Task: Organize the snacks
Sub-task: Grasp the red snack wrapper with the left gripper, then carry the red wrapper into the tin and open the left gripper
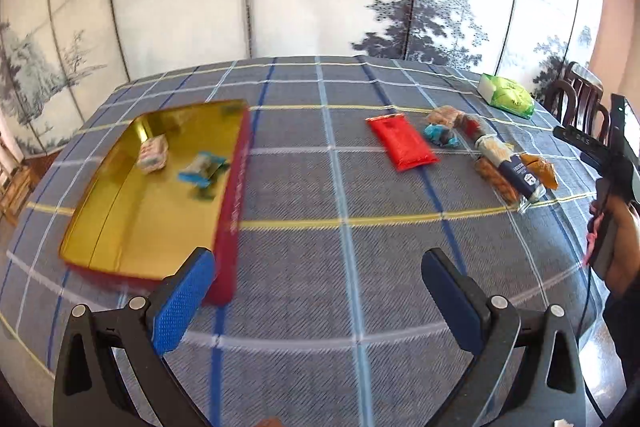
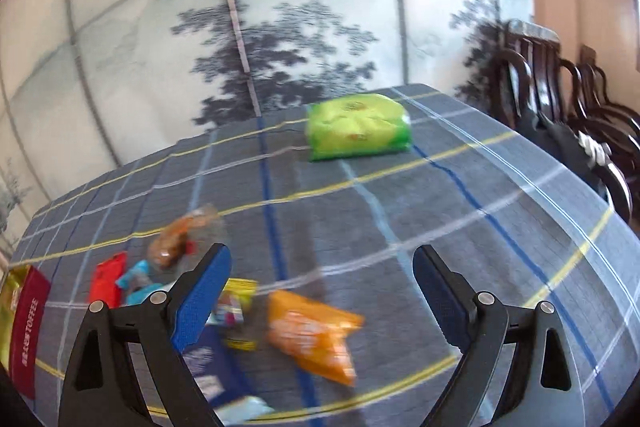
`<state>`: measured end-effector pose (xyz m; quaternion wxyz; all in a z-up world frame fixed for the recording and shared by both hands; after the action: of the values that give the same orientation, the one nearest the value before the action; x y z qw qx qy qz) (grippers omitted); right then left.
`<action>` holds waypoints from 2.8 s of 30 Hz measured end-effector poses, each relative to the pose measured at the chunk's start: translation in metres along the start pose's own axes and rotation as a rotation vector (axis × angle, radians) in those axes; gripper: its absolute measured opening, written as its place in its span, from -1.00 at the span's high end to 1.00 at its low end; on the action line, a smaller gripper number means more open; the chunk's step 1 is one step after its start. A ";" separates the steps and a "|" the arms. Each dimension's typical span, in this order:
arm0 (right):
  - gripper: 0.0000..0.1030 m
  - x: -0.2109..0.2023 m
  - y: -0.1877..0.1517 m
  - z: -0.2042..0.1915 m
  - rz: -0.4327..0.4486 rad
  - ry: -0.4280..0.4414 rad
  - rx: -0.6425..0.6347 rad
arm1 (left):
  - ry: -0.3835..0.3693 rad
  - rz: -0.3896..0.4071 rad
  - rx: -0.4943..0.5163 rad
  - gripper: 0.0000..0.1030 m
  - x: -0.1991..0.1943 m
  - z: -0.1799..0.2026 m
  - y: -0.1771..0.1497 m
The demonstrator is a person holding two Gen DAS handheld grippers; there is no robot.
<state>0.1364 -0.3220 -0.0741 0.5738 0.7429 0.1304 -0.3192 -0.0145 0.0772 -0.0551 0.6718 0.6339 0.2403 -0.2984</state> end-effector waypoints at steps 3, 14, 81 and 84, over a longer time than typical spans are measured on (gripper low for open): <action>-0.79 0.007 -0.002 0.040 -0.008 0.000 0.063 | 0.000 -0.013 0.043 -0.98 0.042 0.036 0.029; -0.80 0.024 -0.019 0.087 -0.070 0.129 0.292 | 0.047 -0.131 0.024 -0.76 0.175 0.085 0.087; -0.82 0.035 -0.026 0.083 -0.139 0.146 0.283 | 0.445 -0.083 -0.073 0.24 0.051 -0.157 0.055; -0.82 0.035 -0.026 0.083 -0.139 0.145 0.282 | 0.451 -0.098 -0.078 0.24 0.048 -0.166 0.046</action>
<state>0.1216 -0.3979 -0.1274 0.4294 0.8264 0.1764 -0.3187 0.0611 0.2384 -0.0697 0.6099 0.6457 0.4260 -0.1720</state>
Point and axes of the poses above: each gripper's, at about its wrist camera, not at the fingertips, and x roughly the way its jaws point, z to its right, y to its top, the point moved 5 cm from there along x, roughly the way its jaws point, and after that the axes turned 6 degrees about -y, right-handed, at the moved point
